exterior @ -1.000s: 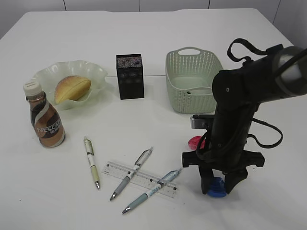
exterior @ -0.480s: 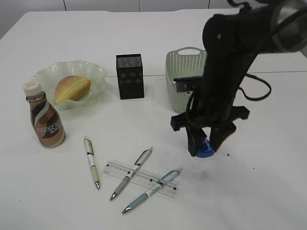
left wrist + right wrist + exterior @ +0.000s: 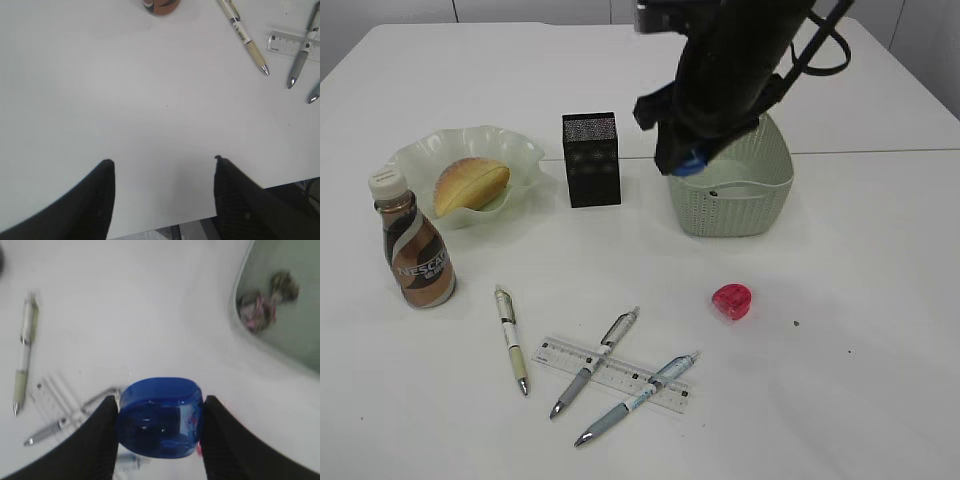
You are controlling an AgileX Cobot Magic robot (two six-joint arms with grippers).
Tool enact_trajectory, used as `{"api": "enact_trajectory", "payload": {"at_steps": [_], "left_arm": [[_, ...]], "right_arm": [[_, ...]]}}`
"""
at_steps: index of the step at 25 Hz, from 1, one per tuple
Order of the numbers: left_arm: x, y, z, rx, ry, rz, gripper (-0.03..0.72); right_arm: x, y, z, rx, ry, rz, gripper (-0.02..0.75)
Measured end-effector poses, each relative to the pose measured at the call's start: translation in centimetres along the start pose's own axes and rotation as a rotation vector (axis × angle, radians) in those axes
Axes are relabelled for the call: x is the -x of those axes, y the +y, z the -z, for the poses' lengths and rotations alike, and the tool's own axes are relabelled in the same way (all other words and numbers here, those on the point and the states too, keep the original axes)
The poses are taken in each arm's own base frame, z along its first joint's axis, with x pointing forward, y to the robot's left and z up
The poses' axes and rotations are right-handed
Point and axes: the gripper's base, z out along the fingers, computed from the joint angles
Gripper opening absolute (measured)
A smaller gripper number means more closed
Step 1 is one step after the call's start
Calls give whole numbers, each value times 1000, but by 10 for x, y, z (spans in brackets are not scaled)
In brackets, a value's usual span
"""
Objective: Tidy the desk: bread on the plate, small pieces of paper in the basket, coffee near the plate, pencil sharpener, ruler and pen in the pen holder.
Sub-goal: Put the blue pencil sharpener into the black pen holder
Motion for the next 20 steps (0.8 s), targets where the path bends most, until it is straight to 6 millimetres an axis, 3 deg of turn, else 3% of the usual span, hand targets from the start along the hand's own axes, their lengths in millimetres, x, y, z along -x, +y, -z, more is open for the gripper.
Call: {"api": "enact_trajectory", "payload": {"at_steps": [6, 16, 20], "left_arm": [[0, 0, 0, 0, 1, 0, 454], [5, 0, 0, -4, -55, 0, 444], [7, 0, 0, -5, -73, 0, 444]], "right_arm": [[31, 2, 6, 31, -315, -35, 334], [60, -8, -38, -3, -593, -55, 334], [67, 0, -51, -12, -672, -27, 334]]}}
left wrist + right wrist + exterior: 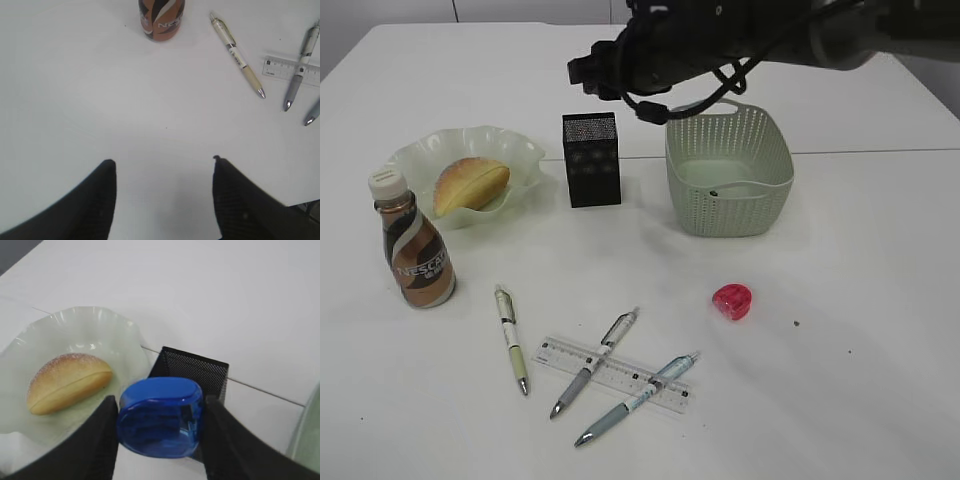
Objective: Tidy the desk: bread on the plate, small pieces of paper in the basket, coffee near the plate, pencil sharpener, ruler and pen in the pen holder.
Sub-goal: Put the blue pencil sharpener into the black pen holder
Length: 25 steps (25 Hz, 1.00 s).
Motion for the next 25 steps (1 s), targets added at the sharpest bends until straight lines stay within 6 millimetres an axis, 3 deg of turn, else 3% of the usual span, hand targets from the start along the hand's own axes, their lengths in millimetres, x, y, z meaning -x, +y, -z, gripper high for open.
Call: {"api": "enact_trajectory", "payload": {"at_steps": [7, 20, 25], "left_arm": [[1, 0, 0, -1, -12, 0, 444], [1, 0, 0, -1, -15, 0, 444], [2, 0, 0, -1, -18, 0, 444]], "right_arm": [[7, 26, -7, 11, -163, 108, 334], [-27, 17, -49, -26, -188, 111, 334], [-31, 15, -57, -37, -216, 110, 334]]}}
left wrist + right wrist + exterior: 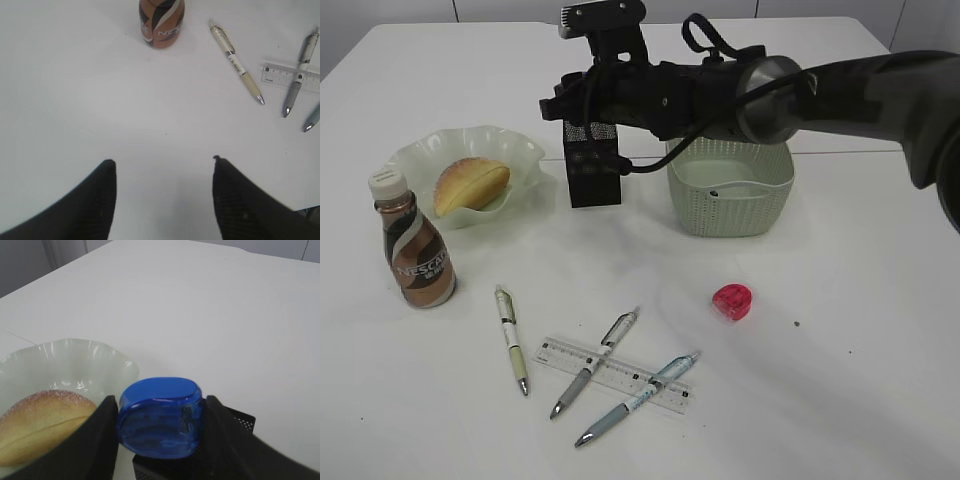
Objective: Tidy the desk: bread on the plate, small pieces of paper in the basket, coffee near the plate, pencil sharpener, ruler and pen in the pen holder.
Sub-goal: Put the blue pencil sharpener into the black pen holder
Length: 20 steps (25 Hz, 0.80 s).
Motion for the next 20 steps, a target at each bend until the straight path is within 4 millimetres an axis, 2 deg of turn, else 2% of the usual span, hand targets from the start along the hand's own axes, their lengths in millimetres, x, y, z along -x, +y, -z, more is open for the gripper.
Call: {"api": "enact_trajectory", "payload": {"at_steps": [4, 8, 20], "left_arm": [[1, 0, 0, -1, -9, 0, 444], [2, 0, 0, -2, -22, 0, 444], [3, 0, -1, -2, -26, 0, 443]], "right_arm": [[3, -2, -7, -7, -30, 0, 334], [-4, -4, -12, -12, -28, -4, 334], [-6, -4, -13, -9, -11, -7, 334]]}}
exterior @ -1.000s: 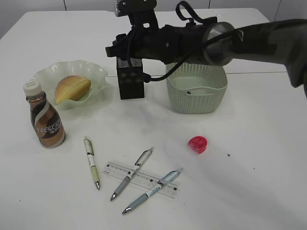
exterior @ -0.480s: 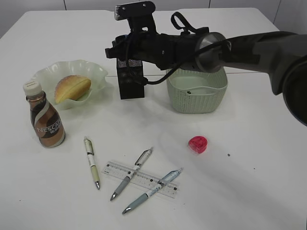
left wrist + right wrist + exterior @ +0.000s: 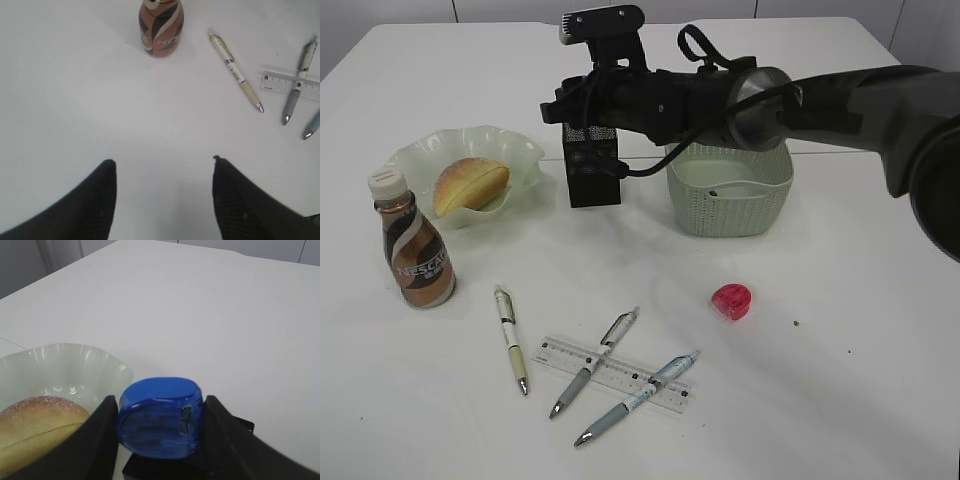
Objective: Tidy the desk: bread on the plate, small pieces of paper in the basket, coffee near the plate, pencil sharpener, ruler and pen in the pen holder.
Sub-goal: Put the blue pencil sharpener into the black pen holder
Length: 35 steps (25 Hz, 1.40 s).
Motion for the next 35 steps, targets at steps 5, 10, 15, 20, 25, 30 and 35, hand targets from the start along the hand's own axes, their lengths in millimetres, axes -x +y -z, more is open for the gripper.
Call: {"api": "enact_trajectory", "payload": {"at_steps": [5, 10, 15, 20, 25, 30, 35], "left_arm": [[0, 0, 0, 0, 0, 0, 442], [0, 0, 0, 0, 0, 0, 442], [0, -1, 0, -9, 1, 5, 442], [0, -1, 0, -9, 1, 5, 442], [0, -1, 0, -9, 1, 5, 442], [0, -1, 0, -9, 1, 5, 442], [0, -1, 0, -9, 1, 5, 442]], "right_arm": [[2, 0, 2, 5, 12, -2, 334], [11, 0, 6, 4, -8, -2, 334], [12, -7, 6, -9, -14, -6, 334], [12, -13, 6, -21, -20, -8, 334], [13, -13, 6, -22, -26, -8, 334], [14, -13, 6, -26, -37, -8, 334], [16, -14, 6, -33, -62, -6, 340]]}}
